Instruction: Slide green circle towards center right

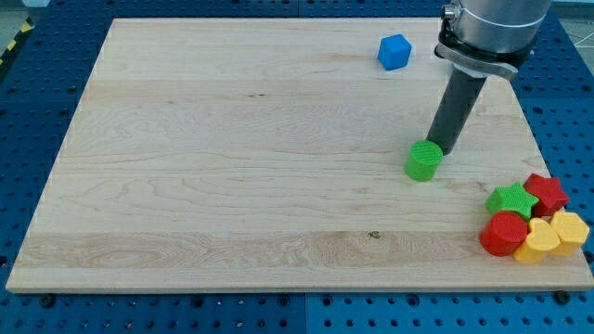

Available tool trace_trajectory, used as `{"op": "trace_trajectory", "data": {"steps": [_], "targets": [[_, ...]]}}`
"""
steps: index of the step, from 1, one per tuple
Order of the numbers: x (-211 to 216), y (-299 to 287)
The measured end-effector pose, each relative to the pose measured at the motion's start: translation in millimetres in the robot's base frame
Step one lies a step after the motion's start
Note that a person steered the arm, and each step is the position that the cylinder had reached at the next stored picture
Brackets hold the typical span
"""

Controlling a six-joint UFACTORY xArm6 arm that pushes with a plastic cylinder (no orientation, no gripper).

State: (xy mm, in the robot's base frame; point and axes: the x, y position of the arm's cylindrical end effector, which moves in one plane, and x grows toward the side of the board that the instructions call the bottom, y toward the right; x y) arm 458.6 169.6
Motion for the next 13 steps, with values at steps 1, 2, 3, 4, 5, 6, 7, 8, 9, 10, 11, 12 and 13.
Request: {"op": "trace_trajectory", "data": {"steps": [1,2,3,4,5,6,7,8,9,10,11,12,13], "targets": [[13,0],[30,0],[34,0],[2,0],[-26,-18],[-27,-54],[4,-62],[45,-51],[71,-33],[73,-36],[73,-49],[77,-43],[82,-30]]}}
